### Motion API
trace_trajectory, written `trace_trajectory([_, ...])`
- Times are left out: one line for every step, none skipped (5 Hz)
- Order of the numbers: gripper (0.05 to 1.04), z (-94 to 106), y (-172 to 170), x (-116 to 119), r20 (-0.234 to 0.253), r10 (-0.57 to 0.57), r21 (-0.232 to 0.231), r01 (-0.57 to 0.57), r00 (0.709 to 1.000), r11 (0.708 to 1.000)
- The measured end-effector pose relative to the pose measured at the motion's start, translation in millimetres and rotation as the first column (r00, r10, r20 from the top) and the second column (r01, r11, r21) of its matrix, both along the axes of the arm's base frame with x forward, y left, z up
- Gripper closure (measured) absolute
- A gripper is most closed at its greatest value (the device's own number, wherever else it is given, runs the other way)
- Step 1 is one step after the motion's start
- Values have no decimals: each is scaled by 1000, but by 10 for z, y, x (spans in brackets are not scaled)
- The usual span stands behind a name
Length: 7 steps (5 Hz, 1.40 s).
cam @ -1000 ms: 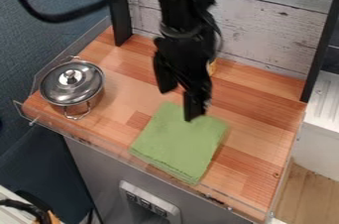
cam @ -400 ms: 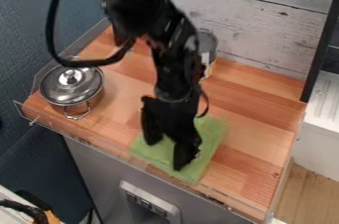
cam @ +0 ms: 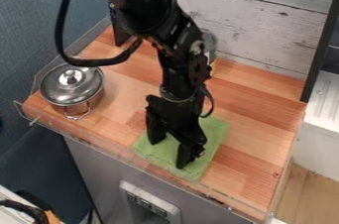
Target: Move the green cloth to the right side of the table
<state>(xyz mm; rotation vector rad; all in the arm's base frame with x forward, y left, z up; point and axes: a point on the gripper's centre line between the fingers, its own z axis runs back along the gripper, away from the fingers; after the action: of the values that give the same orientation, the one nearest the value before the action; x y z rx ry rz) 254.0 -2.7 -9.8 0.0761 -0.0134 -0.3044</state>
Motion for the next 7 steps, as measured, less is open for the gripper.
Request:
trace_trajectory([81,-8,-209,292,30,-26,-50,27,999,998])
trace_trajectory([82,-3,-428,609,43,-48,-87,51,998,995])
trace_trajectory([82,-5,-597,819,42,-75,-101,79,996,992])
trace_trajectory([82,-14,-708,895,22,-95,-86,97,995,992])
trace_trajectory([83,19,-707,819,-7,-65,-36,64,998,997])
trace_trajectory([83,316,-783,765,33,-76,20,75,997,997])
trace_trajectory([83,770,-763,716,116,-46,15,45,992,999])
